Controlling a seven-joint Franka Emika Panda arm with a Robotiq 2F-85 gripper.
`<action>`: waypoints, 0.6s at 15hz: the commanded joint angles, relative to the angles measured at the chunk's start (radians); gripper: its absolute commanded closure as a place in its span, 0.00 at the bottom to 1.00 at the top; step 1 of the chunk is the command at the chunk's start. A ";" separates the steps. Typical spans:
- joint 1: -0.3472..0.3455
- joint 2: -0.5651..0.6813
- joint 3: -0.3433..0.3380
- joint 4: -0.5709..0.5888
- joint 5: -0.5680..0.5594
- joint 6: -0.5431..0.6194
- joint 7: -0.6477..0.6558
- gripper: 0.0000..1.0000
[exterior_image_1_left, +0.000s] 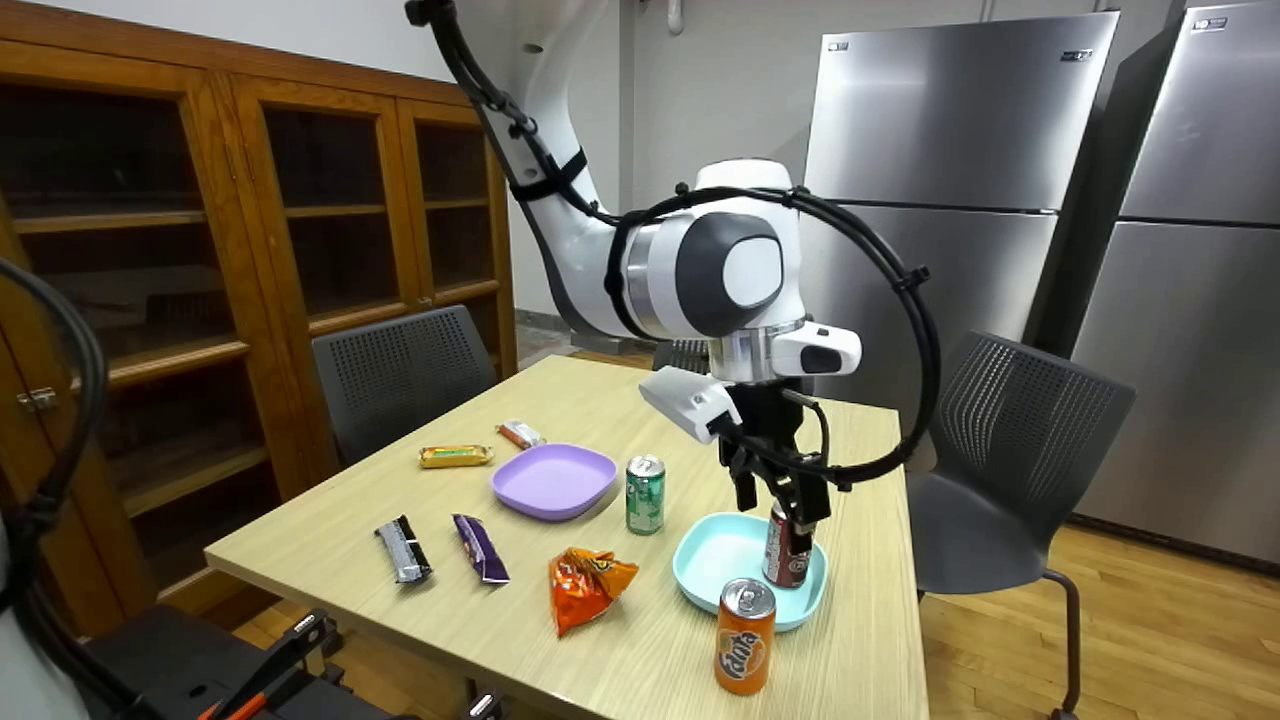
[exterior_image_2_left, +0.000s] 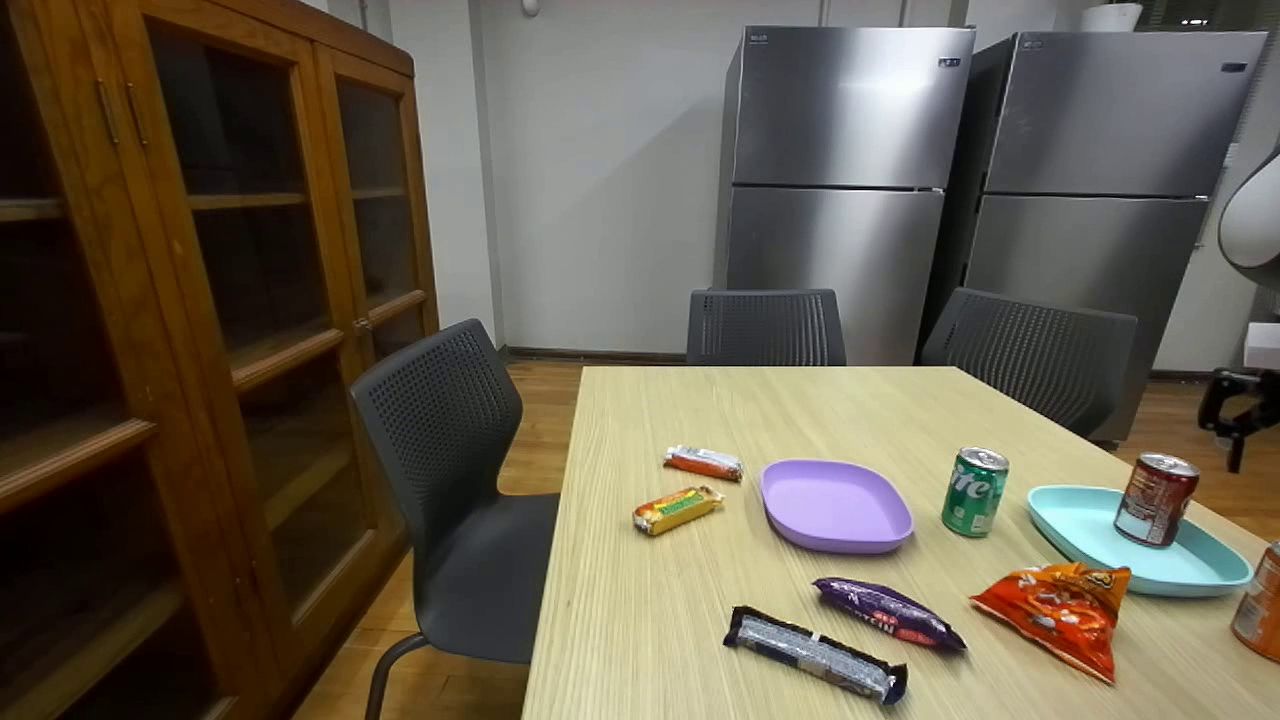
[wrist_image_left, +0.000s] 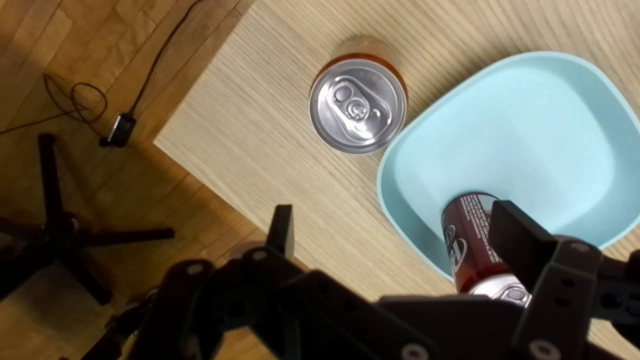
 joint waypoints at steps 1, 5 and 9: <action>-0.024 0.019 0.019 -0.020 0.013 0.033 -0.044 0.00; -0.028 0.071 0.018 -0.013 0.026 0.059 -0.051 0.00; -0.028 0.115 0.008 -0.007 0.031 0.079 -0.051 0.00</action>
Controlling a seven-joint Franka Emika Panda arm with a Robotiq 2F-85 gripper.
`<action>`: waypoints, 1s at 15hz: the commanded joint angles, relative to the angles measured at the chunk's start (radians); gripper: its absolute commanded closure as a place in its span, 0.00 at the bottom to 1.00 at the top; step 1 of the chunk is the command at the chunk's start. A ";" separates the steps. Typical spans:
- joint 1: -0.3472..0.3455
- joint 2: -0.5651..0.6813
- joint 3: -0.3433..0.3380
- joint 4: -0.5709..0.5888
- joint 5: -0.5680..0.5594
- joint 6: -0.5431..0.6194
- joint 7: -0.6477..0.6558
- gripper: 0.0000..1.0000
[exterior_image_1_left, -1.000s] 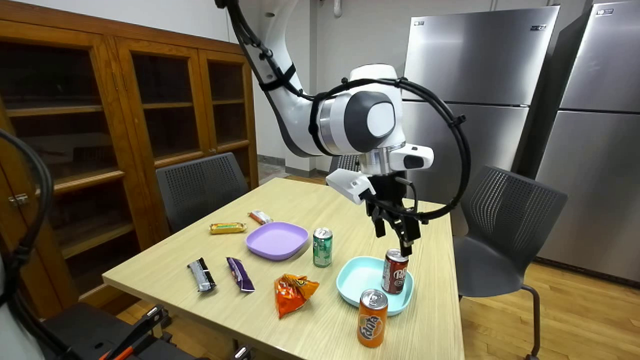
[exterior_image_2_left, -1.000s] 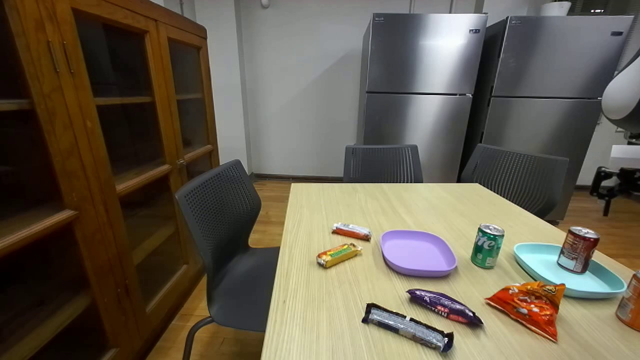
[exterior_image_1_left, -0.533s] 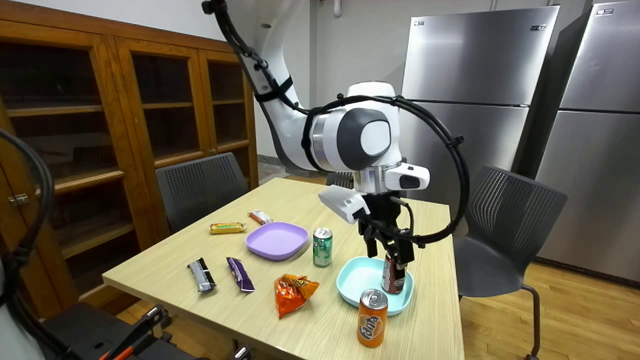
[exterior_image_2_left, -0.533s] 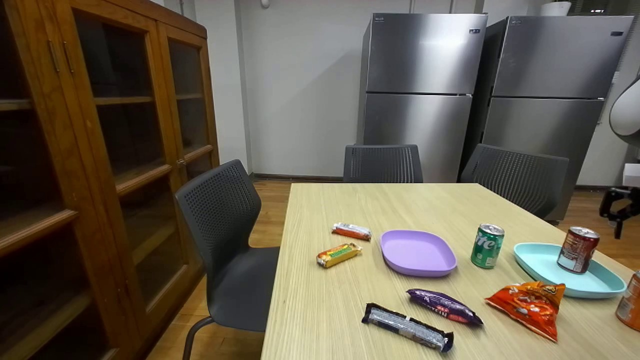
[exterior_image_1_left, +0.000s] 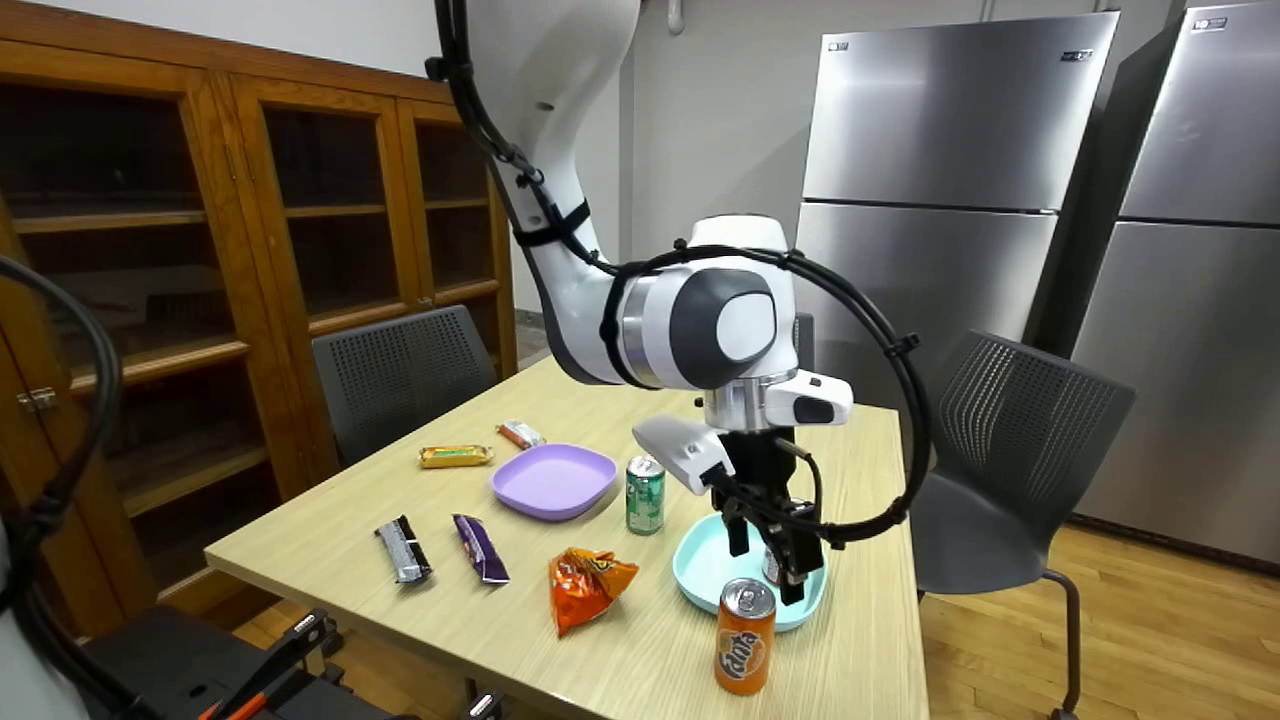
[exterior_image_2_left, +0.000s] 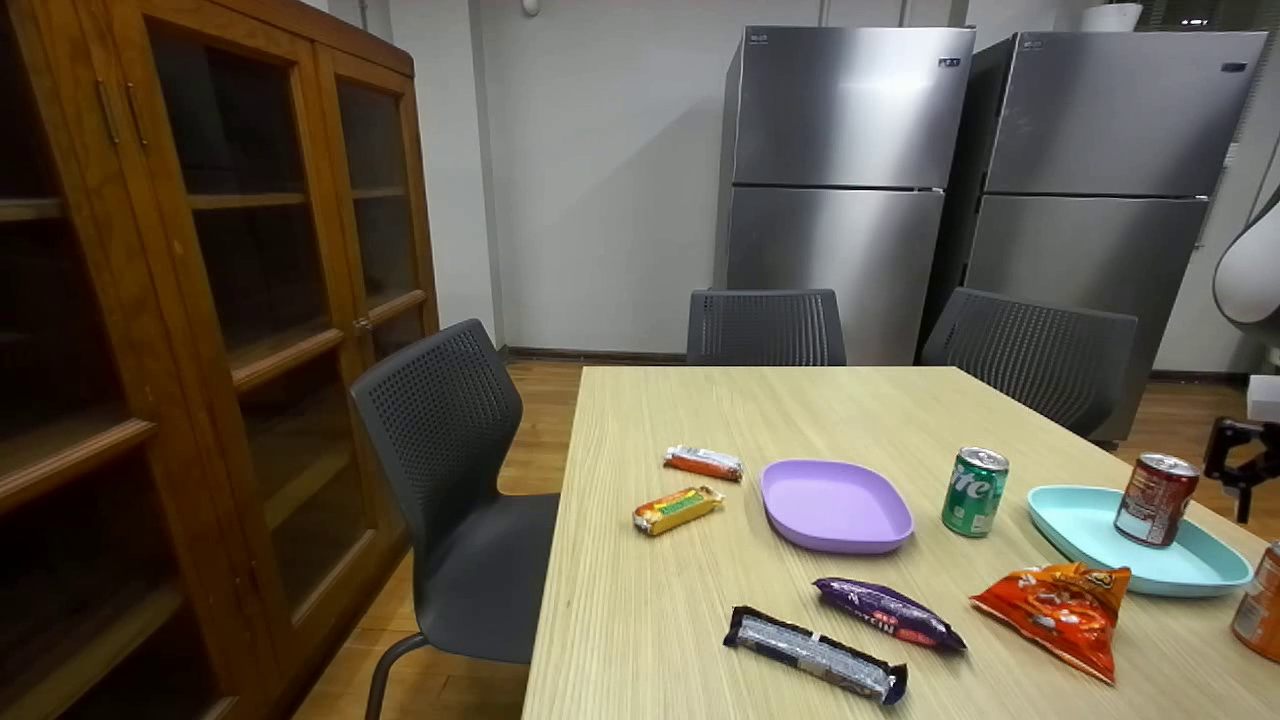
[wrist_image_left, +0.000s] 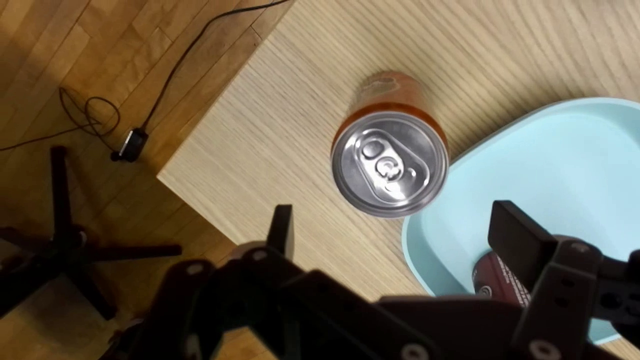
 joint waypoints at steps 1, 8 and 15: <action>-0.021 0.030 0.008 0.006 0.030 0.026 -0.043 0.00; -0.033 0.061 0.018 0.001 0.090 0.030 -0.050 0.00; -0.040 0.077 0.039 0.006 0.172 0.028 -0.055 0.26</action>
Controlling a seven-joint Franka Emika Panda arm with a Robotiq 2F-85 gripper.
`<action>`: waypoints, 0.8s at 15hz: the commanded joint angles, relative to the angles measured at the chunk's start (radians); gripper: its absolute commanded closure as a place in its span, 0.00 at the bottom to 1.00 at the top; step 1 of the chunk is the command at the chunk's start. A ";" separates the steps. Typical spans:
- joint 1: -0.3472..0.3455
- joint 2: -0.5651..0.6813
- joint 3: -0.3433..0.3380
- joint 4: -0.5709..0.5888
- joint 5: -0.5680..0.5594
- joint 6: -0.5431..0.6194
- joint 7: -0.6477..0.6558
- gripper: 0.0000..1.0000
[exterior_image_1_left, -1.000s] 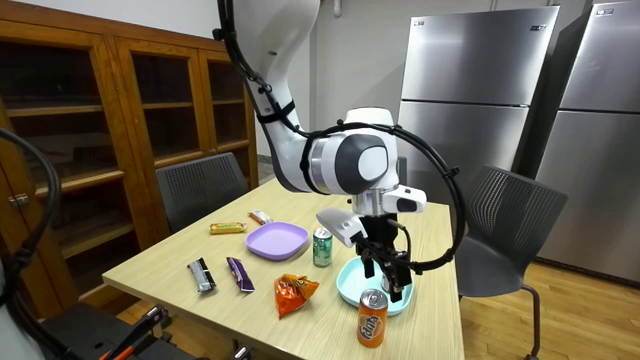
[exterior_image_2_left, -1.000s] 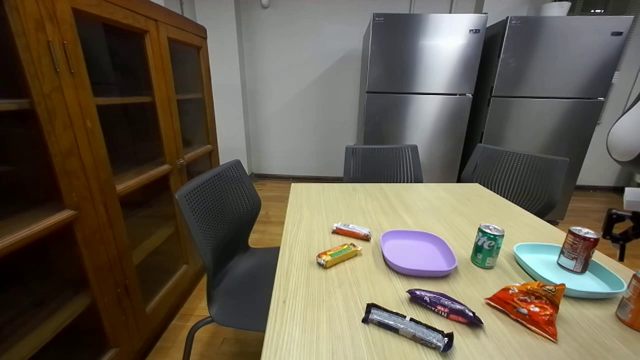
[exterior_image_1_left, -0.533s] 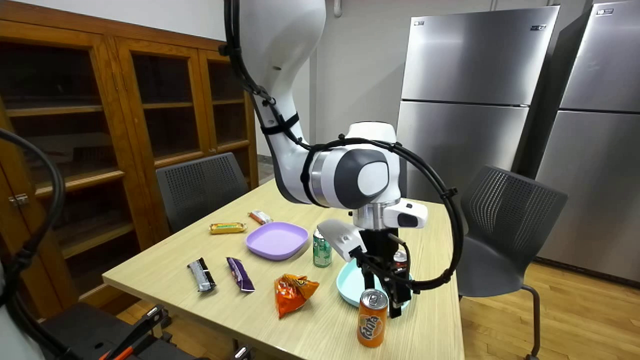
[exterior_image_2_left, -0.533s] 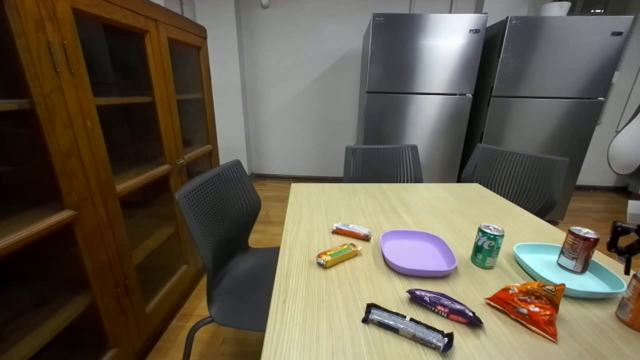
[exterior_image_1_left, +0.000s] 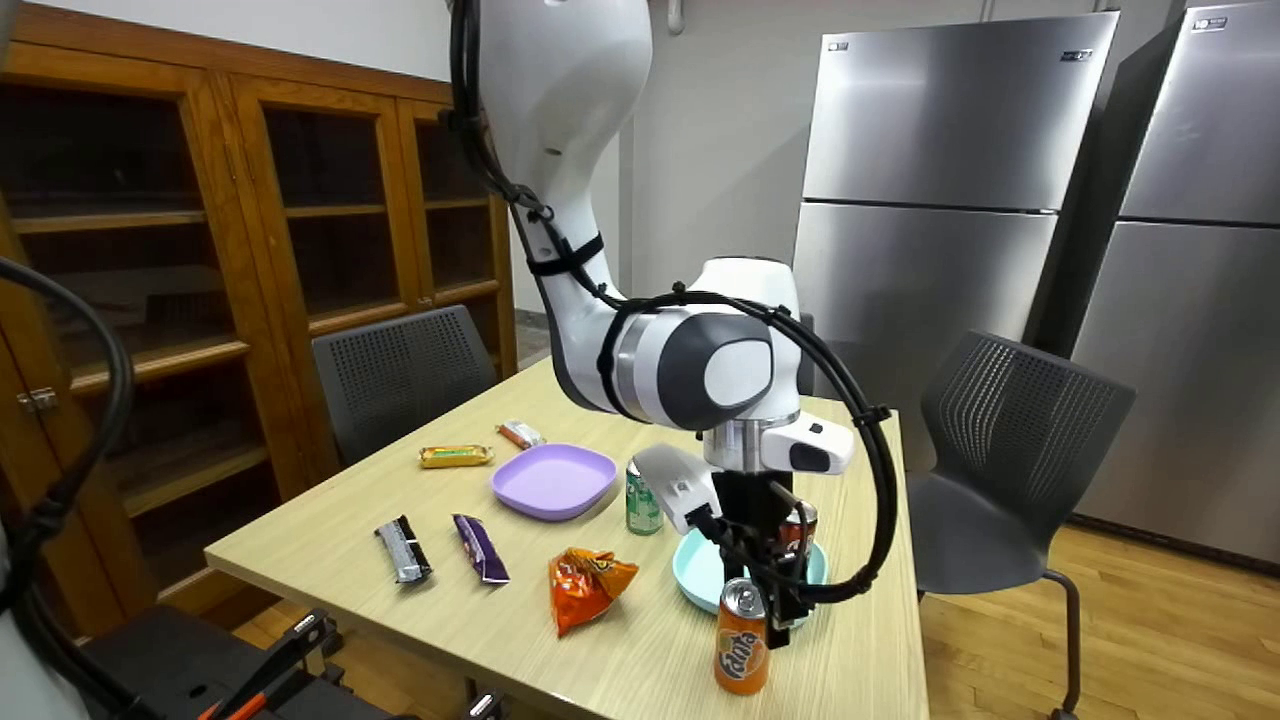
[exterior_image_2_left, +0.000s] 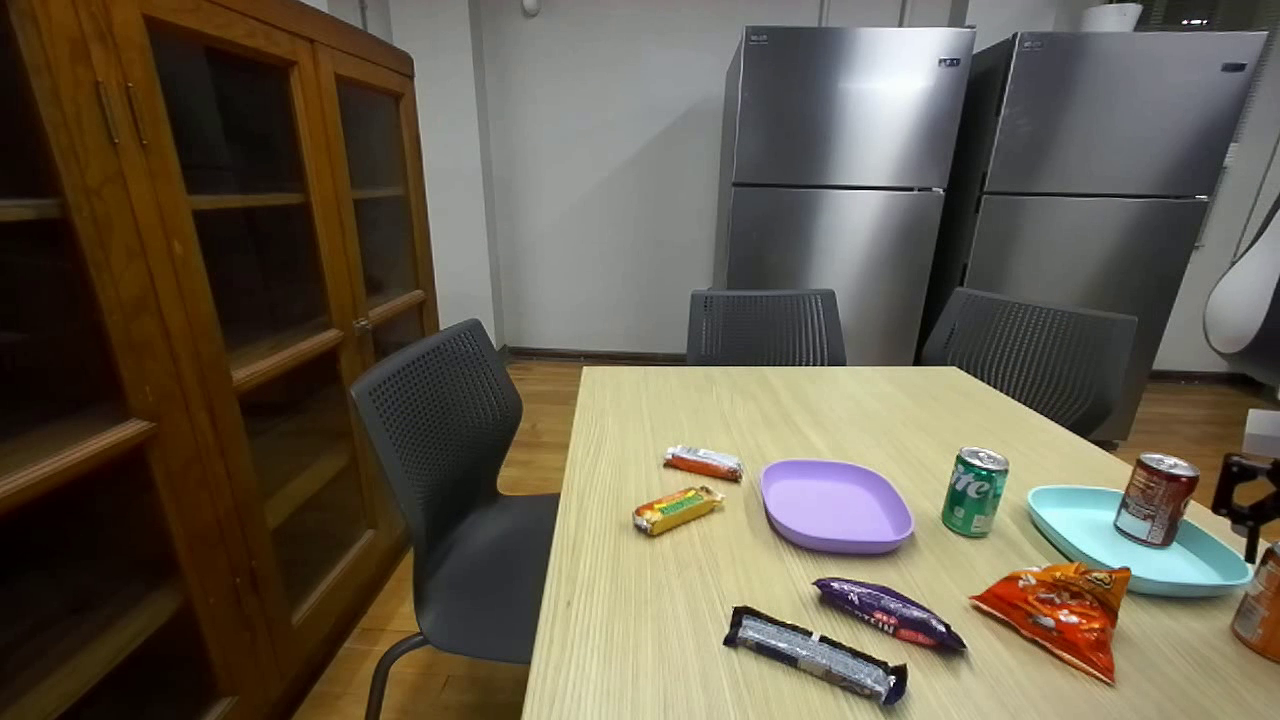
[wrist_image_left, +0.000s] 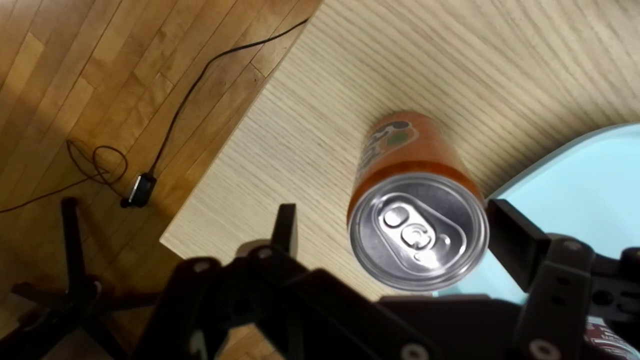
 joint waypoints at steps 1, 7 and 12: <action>-0.029 0.004 0.034 0.006 0.052 0.009 -0.037 0.35; -0.025 -0.012 0.038 0.000 0.074 0.009 -0.042 0.60; -0.001 -0.068 0.025 -0.027 0.044 -0.005 -0.062 0.60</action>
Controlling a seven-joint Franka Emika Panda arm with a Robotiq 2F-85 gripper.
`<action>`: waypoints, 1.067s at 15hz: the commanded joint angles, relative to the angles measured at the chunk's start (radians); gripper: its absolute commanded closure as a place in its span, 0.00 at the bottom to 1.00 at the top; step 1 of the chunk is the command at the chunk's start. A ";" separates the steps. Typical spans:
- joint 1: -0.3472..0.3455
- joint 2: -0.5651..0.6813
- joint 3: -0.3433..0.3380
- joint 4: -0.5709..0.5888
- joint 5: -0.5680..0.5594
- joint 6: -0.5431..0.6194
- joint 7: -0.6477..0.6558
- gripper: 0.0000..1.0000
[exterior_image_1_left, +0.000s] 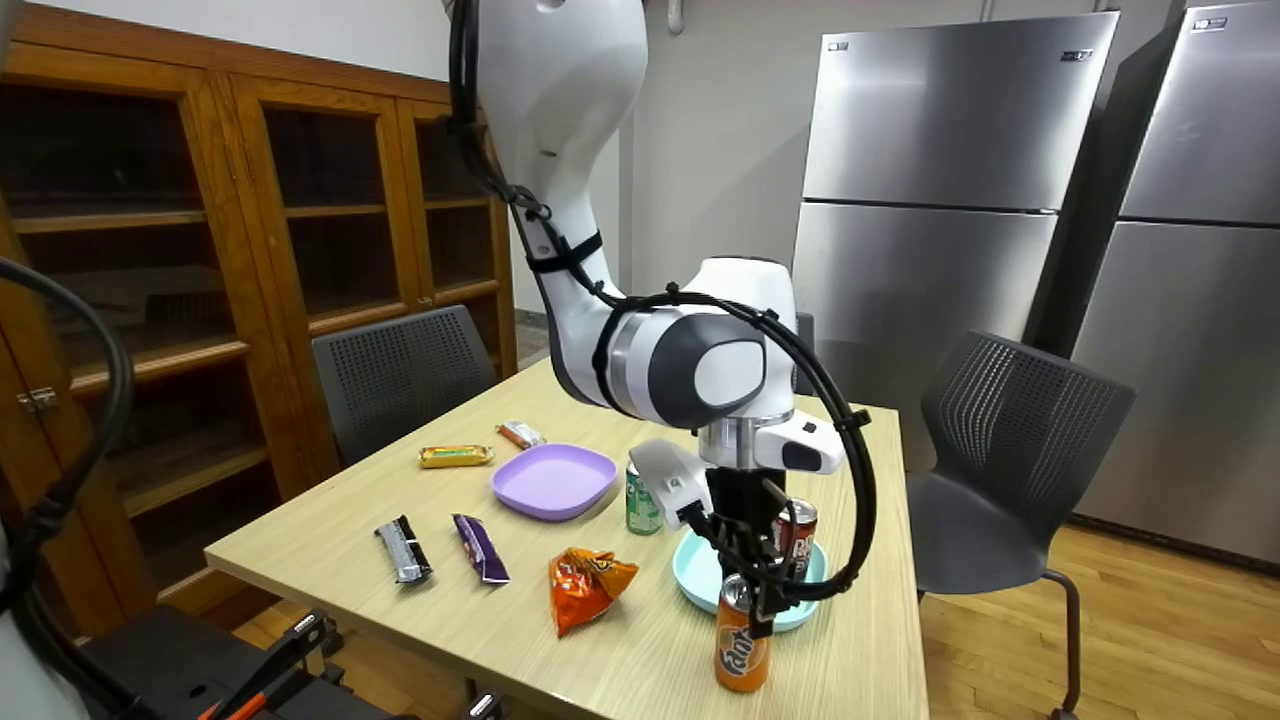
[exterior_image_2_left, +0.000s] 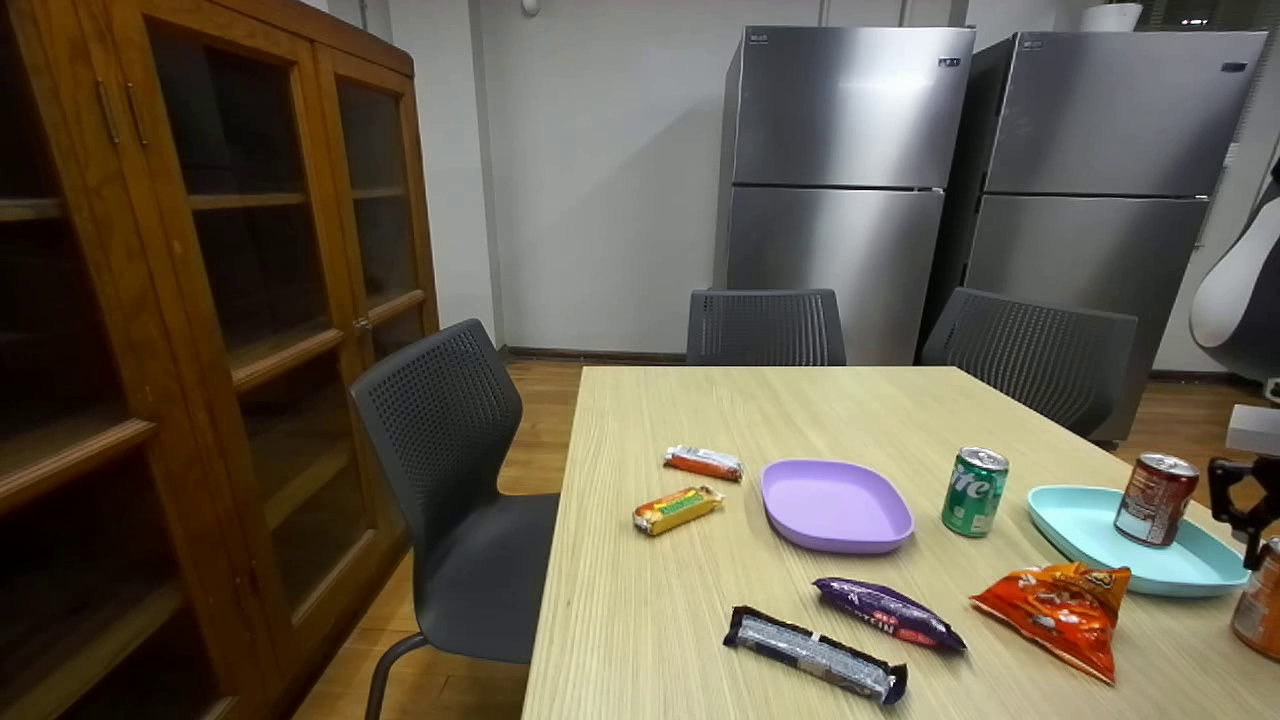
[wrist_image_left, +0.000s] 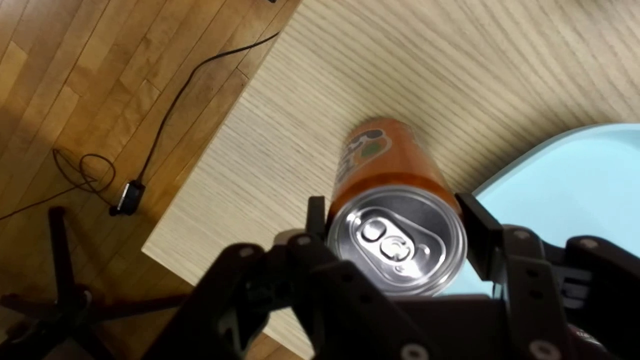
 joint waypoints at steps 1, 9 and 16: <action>0.005 -0.078 0.002 -0.031 -0.013 -0.009 -0.052 0.60; 0.034 -0.136 0.006 -0.018 -0.066 -0.008 -0.073 0.60; 0.023 -0.115 0.083 0.048 -0.035 -0.024 -0.113 0.60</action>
